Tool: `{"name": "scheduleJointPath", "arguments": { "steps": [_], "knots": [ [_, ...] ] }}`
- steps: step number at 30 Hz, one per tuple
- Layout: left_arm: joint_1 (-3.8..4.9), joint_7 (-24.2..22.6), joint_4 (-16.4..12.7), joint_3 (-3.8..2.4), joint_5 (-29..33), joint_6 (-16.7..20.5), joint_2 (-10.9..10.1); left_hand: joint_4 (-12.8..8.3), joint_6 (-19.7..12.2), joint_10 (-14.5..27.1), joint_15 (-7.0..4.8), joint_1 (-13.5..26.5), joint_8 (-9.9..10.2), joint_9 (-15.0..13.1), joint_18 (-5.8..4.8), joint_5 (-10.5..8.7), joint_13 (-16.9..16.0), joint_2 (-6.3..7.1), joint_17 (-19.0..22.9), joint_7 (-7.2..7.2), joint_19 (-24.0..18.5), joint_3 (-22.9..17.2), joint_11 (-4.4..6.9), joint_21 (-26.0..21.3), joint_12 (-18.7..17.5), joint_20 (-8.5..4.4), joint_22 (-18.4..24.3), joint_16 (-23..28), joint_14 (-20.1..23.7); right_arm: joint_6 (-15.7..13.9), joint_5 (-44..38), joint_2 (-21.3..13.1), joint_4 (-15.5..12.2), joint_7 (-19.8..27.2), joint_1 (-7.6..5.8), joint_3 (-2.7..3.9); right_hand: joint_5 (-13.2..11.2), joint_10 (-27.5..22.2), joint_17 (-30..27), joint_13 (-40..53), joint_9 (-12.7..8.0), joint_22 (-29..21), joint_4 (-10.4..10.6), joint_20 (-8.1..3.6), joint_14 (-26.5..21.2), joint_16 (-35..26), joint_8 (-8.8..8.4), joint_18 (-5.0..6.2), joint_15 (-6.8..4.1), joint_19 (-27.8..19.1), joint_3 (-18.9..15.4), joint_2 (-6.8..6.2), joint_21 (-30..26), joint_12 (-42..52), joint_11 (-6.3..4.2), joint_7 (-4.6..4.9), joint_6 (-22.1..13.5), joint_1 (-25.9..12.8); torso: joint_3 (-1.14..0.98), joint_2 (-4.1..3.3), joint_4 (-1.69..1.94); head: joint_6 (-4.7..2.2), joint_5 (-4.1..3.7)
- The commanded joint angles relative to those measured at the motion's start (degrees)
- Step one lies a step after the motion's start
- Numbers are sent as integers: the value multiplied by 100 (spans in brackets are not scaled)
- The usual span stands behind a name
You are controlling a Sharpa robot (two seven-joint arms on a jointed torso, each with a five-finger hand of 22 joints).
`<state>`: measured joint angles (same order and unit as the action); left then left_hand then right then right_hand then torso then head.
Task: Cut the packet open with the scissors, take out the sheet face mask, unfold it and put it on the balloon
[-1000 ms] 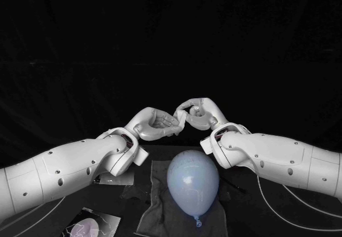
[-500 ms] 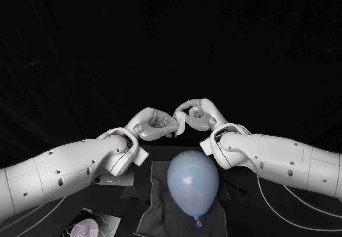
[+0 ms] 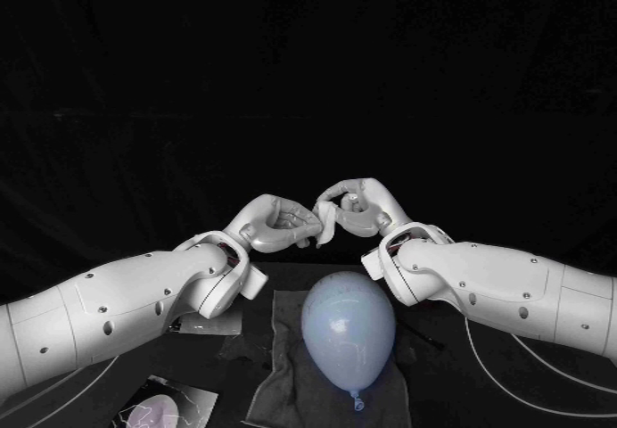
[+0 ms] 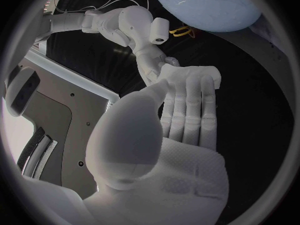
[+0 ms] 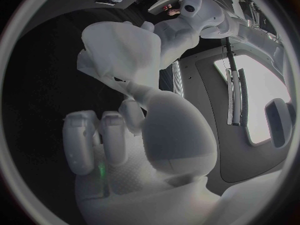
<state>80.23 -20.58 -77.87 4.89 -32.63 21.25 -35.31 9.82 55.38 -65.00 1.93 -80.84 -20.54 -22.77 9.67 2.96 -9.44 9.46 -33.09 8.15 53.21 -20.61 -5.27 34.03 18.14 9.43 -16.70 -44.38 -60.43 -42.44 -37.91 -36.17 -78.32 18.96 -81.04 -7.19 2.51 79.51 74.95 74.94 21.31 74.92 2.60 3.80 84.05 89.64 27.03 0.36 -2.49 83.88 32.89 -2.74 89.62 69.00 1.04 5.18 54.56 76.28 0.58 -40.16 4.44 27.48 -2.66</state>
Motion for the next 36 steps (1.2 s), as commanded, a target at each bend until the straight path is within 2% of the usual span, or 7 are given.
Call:
{"name": "scheduleJointPath", "arguments": {
  "steps": [1,4,11,22,36],
  "knots": [
    [4,124,13,-6,73,85,8,215,-82,34,42,301,103,72,29,-20,-25,273,-34,45,-12,231,-10,-82,5,35,64,-67,10,-12,-84,6,-10,0,-1,3,28,77,1505,222,154,1508,-18,-40,595,36,32,-36,-35,612,8,15,38,27,-31,-1,48,47,1,0,2,1,-13],
    [-1,192,39,-1,-19,126,15,351,-104,74,44,296,149,88,67,-17,-69,401,-50,63,40,398,-18,-160,50,82,128,-128,32,-41,-85,8,-16,-7,0,3,28,82,1505,227,155,1508,-21,-40,595,36,35,-36,-36,612,10,16,38,35,-32,-1,49,49,2,-2,-1,1,-18],
    [-57,316,69,17,-184,141,29,448,-114,140,62,128,175,84,80,-17,-135,486,-51,80,93,619,-35,-268,124,116,213,-180,88,-76,-112,18,-23,-50,-1,3,28,81,1505,224,157,1508,-26,-41,595,36,39,-36,-37,612,14,17,38,30,-33,-1,50,53,4,-4,3,17,-31],
    [-81,326,29,21,-228,166,58,662,92,42,-9,-169,42,3,86,-13,-320,366,-30,-38,224,968,65,-410,410,112,338,-272,111,-133,-227,63,-14,-206,-1,3,28,85,1505,223,163,1508,-44,-43,595,36,50,-36,-38,612,26,16,38,31,-34,-1,49,65,1,0,-2,22,-26],
    [-84,311,32,20,-128,212,119,686,144,27,-40,-133,-25,-33,86,-14,-408,274,-19,-73,298,1125,99,-444,544,94,376,-318,81,-162,-390,104,-39,-349,-1,1,28,91,1505,225,167,1508,-63,-45,595,36,59,-36,-40,612,40,14,38,35,-35,0,46,77,0,-2,-2,16,-22]
  ]
}}
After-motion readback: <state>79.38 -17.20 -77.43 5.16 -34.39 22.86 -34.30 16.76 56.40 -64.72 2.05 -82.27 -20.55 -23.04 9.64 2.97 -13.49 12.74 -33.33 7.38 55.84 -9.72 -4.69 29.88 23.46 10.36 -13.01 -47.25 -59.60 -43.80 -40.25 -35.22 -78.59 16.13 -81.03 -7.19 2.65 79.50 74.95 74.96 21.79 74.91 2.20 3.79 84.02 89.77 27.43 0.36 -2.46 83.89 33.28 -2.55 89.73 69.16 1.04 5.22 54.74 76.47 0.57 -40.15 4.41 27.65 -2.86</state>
